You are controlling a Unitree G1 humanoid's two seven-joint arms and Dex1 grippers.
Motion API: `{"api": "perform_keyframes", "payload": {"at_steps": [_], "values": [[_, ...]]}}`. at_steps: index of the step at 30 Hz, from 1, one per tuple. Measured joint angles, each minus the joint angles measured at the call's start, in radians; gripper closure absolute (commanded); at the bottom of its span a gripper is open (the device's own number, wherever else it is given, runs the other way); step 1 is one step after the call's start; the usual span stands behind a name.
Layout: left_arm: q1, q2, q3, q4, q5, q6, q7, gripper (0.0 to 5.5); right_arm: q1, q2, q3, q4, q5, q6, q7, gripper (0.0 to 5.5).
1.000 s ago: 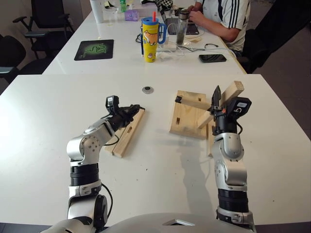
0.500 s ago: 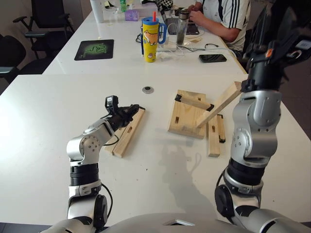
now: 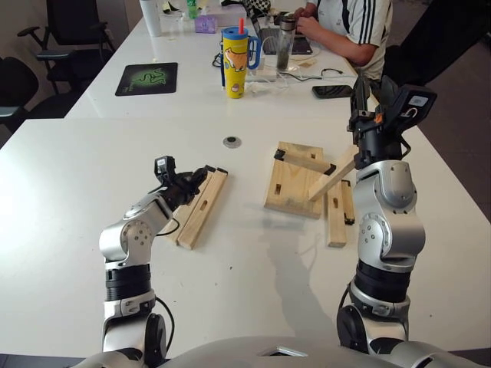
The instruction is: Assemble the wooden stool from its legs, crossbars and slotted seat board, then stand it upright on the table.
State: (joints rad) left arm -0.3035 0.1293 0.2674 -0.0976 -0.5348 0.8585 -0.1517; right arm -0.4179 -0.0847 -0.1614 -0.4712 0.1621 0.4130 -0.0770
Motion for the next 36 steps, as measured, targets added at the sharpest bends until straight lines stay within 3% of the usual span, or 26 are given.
{"api": "perform_keyframes", "payload": {"at_steps": [6,9,14,19,25,36], "values": [[0.011,0.026,0.021,0.0,0.008,-0.038,-0.001,2.89,-0.228,-0.091,-0.038,-0.078,-0.088,-0.07,-0.049,3.34],[0.035,0.055,0.018,-0.001,0.026,-0.053,-0.01,2.89,-0.294,-0.132,-0.112,-0.042,-0.1,-0.071,-0.077,3.34],[0.097,0.122,-0.029,-0.027,0.04,-0.047,-0.069,2.89,-0.184,-0.139,-0.206,0.131,-0.096,-0.065,-0.084,3.34],[0.169,0.182,-0.102,-0.047,0.08,-0.038,-0.12,2.32,-0.059,-0.216,-0.26,0.376,-0.117,-0.192,-0.047,3.32],[0.223,0.246,-0.17,-0.071,0.136,-0.044,-0.172,2.32,0.098,-0.22,-0.205,0.522,-0.14,-0.294,0.013,3.32],[0.241,0.302,-0.228,-0.056,0.221,-0.084,-0.218,2.32,0.138,-0.201,-0.146,0.516,-0.146,-0.33,0.024,3.32]]}}
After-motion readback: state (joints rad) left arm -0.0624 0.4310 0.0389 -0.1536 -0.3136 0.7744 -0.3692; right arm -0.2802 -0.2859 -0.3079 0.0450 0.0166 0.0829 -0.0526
